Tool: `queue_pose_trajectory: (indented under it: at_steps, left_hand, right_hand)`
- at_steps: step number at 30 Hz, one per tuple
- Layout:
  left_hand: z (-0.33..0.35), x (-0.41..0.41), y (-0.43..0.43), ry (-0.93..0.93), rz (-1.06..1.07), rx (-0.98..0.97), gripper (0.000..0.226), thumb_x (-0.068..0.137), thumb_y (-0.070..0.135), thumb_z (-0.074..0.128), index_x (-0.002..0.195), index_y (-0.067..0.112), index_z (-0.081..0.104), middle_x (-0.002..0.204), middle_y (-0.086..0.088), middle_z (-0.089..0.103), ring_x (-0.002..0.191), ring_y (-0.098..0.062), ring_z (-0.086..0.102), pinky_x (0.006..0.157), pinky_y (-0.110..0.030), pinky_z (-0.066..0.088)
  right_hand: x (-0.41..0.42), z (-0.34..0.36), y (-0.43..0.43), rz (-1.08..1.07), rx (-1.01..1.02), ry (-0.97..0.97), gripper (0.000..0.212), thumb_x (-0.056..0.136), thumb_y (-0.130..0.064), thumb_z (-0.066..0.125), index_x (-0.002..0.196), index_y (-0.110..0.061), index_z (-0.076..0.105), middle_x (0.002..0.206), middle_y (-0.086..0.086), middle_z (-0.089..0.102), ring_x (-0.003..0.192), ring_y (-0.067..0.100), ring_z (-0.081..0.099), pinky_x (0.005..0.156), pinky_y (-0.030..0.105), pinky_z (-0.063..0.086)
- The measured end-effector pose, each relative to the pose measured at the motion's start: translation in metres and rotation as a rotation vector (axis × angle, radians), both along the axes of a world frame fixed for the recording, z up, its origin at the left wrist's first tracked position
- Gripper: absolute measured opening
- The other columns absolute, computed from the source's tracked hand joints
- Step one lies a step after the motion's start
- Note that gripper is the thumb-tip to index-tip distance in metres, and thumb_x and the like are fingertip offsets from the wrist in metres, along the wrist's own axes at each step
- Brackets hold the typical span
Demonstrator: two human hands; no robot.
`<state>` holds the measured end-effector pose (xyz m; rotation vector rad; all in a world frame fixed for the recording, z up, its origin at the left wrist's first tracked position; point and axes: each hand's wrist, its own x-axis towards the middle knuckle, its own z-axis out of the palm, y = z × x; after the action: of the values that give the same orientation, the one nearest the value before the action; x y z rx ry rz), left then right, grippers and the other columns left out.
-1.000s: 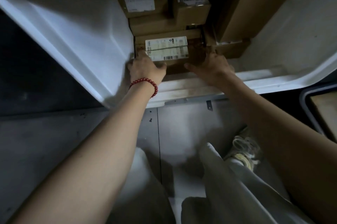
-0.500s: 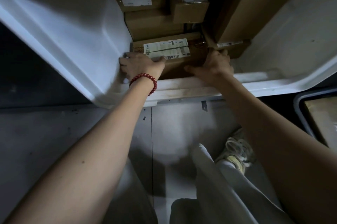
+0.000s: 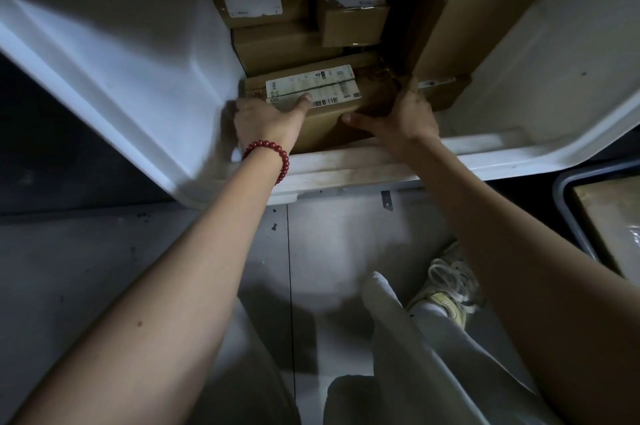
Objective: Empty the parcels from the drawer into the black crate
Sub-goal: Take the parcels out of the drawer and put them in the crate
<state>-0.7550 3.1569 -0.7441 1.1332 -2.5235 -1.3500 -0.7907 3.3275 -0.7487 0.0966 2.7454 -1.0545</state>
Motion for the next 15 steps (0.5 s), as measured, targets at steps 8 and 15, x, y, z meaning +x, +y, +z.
queue_pose_trajectory:
  at_steps: [8,15]
  left_hand:
    - [0.035,0.027,0.004,0.225,-0.039,-0.048,0.089,0.065,0.052,0.081,0.135,0.012,0.045,0.133,-0.001,0.053,0.122,-0.015,0.05,0.101,-0.026,0.043]
    - [0.065,0.068,0.011,0.417,-0.126,-0.005,0.096,0.059,0.051,0.085,0.136,0.017,0.039,0.136,0.003,0.045,0.124,-0.013,0.043,0.101,-0.026,0.039]
  right_hand:
    - [0.026,0.019,0.015,-0.112,-0.482,0.091,0.085,0.071,-0.037,0.083,0.137,-0.013,0.035,0.126,-0.005,0.049,0.112,0.008,0.048,0.093,0.01,0.041]
    - [0.067,0.048,0.037,-0.132,-0.572,0.251,0.085,0.066,-0.031,0.088,0.133,-0.013,0.038,0.117,-0.009,0.052,0.108,0.01,0.056,0.084,0.005,0.046]
